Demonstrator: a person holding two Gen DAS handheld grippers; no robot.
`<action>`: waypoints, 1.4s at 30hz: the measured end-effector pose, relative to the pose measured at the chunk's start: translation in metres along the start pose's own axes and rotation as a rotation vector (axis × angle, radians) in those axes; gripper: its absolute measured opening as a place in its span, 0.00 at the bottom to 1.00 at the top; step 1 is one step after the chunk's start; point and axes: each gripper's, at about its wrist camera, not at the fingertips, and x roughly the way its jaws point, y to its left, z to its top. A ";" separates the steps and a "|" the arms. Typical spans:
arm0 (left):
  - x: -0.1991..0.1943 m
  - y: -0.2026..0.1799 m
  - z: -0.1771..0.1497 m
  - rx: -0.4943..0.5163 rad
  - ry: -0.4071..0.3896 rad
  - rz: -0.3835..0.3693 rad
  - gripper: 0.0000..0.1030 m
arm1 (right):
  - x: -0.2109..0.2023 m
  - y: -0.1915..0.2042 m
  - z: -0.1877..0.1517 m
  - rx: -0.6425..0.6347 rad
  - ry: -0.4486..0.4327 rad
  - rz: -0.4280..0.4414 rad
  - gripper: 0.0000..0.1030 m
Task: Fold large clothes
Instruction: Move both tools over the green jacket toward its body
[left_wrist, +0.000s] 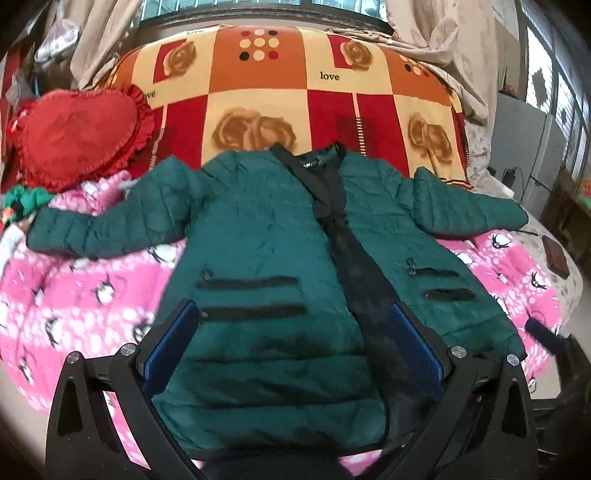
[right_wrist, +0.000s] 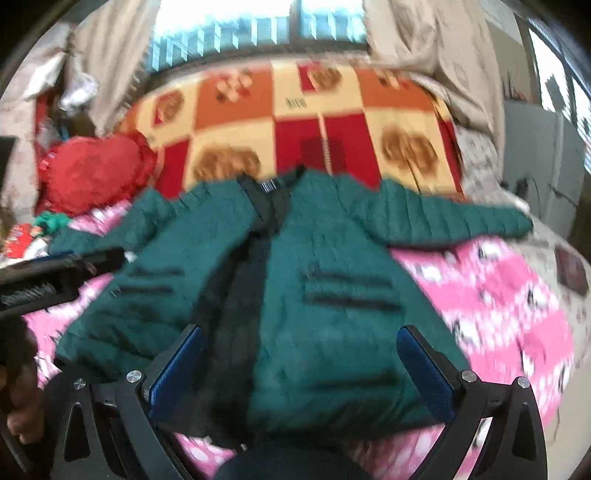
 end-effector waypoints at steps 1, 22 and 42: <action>0.001 -0.002 -0.002 0.001 0.004 0.010 1.00 | -0.004 -0.003 0.000 0.018 -0.023 0.007 1.00; 0.002 -0.007 -0.010 0.010 0.018 0.096 1.00 | 0.001 0.005 -0.006 -0.022 -0.020 -0.036 1.00; 0.000 -0.007 -0.013 -0.002 0.014 0.088 1.00 | 0.000 0.009 -0.005 -0.044 -0.026 -0.058 1.00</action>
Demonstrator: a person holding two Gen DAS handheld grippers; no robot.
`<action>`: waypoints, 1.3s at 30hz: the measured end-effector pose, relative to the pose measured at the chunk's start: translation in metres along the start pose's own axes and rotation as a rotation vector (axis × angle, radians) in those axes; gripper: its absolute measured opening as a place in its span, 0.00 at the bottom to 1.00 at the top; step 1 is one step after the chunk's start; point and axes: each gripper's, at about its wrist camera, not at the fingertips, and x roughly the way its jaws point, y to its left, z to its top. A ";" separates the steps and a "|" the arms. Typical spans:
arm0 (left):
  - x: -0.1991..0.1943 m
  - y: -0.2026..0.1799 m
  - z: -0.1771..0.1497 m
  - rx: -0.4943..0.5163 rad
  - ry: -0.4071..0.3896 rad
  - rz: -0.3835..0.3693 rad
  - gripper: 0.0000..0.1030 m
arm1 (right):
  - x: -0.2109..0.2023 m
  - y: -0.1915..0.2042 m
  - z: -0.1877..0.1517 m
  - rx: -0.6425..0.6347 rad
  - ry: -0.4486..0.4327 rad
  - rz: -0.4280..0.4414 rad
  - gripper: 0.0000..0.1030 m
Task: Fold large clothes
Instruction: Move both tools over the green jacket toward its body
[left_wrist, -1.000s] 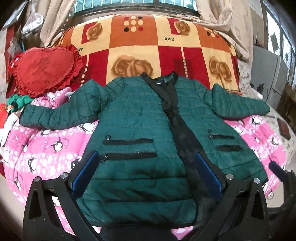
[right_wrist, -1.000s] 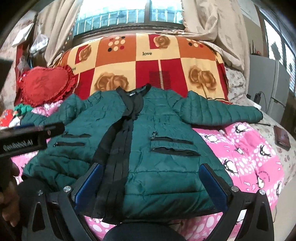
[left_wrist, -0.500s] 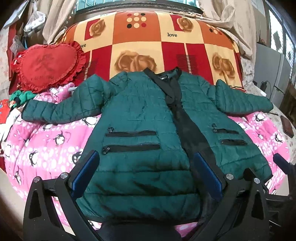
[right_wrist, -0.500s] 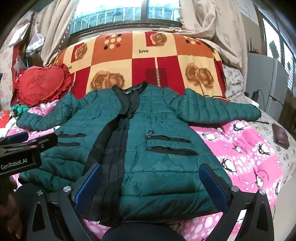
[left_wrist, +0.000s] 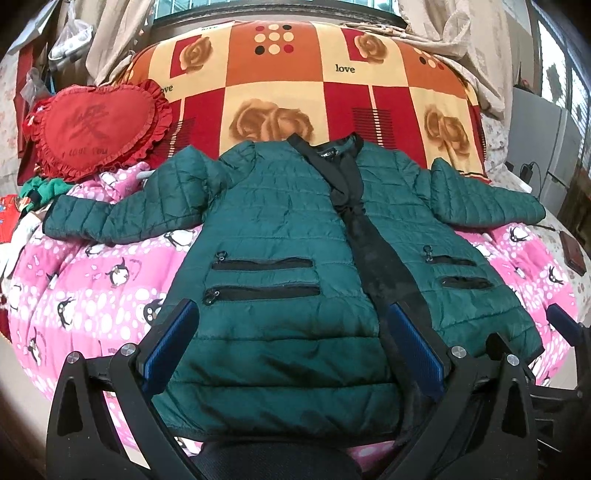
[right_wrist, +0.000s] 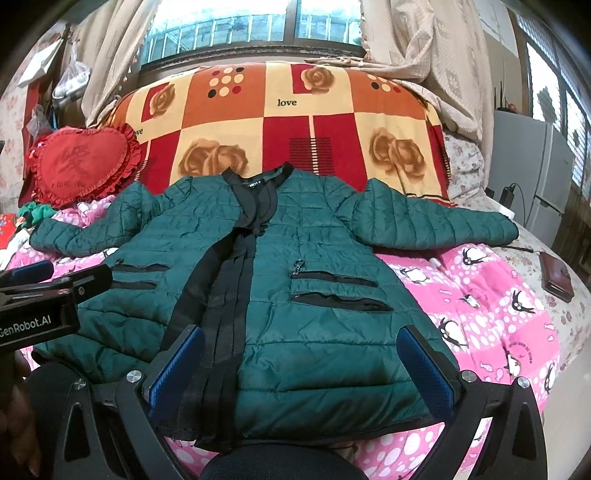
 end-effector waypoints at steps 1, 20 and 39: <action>0.000 0.000 0.000 -0.002 0.001 0.000 1.00 | 0.000 0.000 0.000 0.000 0.001 0.000 1.00; 0.002 0.002 -0.001 0.006 0.011 0.001 1.00 | -0.004 -0.001 0.000 0.002 -0.024 -0.007 1.00; 0.005 -0.005 -0.004 0.010 0.026 -0.001 1.00 | 0.005 0.005 -0.001 -0.025 0.026 -0.047 1.00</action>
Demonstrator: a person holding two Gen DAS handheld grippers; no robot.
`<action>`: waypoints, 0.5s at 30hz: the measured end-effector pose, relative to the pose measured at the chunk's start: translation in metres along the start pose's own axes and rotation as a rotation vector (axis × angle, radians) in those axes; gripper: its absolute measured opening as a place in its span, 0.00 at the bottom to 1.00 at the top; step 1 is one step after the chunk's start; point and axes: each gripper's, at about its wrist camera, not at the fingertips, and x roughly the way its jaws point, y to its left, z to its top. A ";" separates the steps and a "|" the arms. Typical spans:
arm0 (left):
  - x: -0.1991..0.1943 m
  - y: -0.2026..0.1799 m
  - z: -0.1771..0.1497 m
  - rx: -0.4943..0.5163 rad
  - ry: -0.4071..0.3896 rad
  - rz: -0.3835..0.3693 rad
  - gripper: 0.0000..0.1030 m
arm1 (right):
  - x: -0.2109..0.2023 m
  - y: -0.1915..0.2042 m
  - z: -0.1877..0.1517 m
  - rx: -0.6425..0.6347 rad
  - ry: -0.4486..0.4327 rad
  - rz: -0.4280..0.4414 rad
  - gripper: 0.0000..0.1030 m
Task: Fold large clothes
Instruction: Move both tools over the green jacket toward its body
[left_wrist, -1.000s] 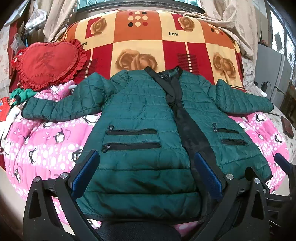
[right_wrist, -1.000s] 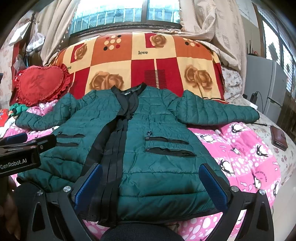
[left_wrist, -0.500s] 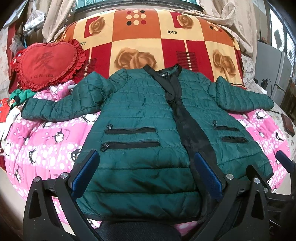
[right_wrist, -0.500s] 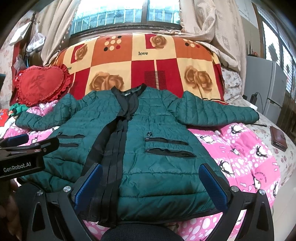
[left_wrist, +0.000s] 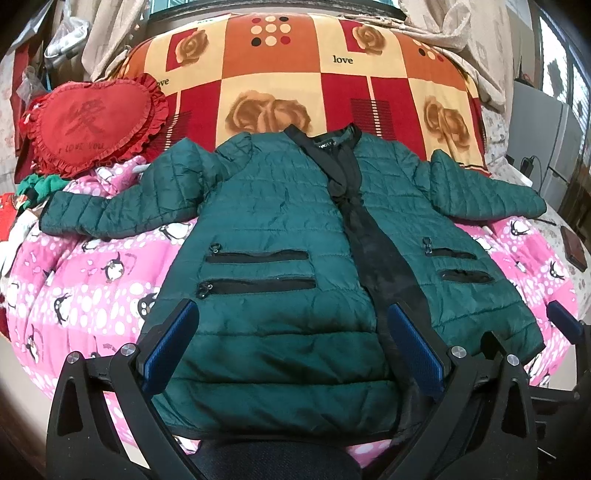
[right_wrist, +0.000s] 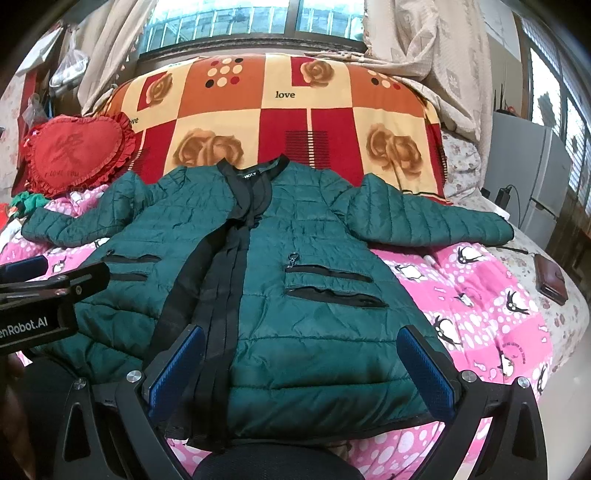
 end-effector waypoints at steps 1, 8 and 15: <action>0.000 0.001 0.001 0.000 0.002 -0.001 1.00 | 0.000 0.000 0.000 0.002 0.001 0.001 1.00; -0.003 0.010 0.006 -0.047 0.007 -0.007 1.00 | 0.007 -0.001 0.005 0.006 0.060 0.011 1.00; 0.005 0.030 0.041 -0.083 -0.026 0.020 1.00 | 0.017 -0.004 0.032 0.029 0.061 0.040 1.00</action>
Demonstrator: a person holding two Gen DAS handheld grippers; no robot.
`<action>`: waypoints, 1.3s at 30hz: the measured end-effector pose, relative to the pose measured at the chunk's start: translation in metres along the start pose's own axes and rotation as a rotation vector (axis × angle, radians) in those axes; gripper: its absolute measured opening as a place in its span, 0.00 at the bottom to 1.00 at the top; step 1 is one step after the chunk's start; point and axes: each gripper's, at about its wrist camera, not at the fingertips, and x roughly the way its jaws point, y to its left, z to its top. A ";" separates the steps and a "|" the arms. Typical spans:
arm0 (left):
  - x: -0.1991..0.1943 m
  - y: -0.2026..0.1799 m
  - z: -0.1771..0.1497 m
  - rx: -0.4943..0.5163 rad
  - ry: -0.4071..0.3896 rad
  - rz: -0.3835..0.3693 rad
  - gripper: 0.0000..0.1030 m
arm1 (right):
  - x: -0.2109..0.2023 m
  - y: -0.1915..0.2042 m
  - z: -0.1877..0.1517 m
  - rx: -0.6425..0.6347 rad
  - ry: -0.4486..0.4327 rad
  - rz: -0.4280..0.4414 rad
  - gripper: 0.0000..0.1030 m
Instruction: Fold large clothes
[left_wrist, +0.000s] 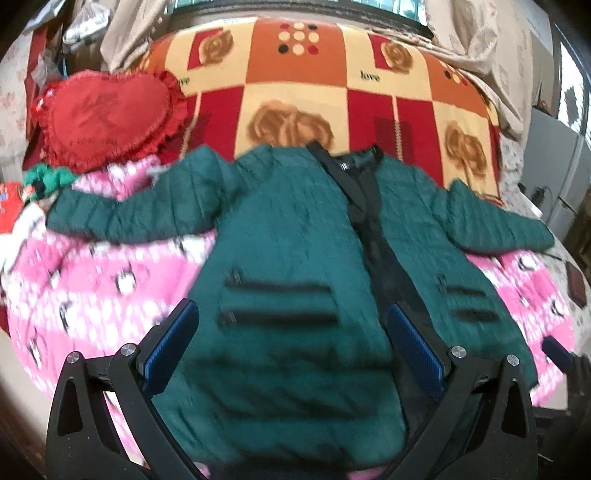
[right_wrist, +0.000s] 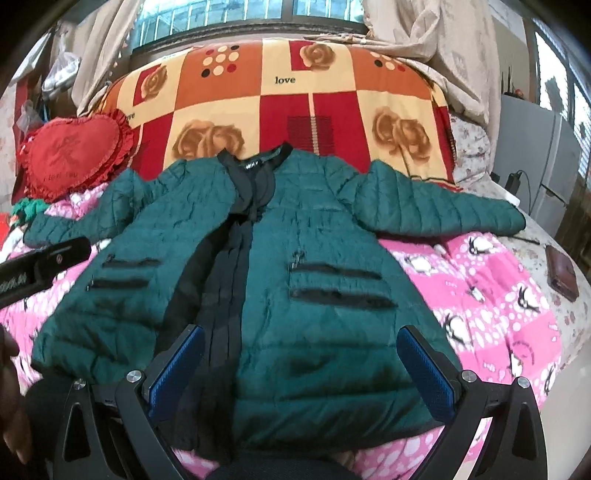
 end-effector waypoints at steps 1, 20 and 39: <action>0.004 0.002 0.012 0.009 -0.024 0.016 1.00 | 0.002 0.002 0.007 -0.006 -0.004 0.002 1.00; 0.193 0.005 0.039 0.051 0.263 0.062 1.00 | 0.168 -0.014 0.073 0.049 0.103 0.063 1.00; 0.204 -0.004 0.030 0.124 0.261 0.114 1.00 | 0.212 -0.011 0.059 0.032 0.266 0.064 1.00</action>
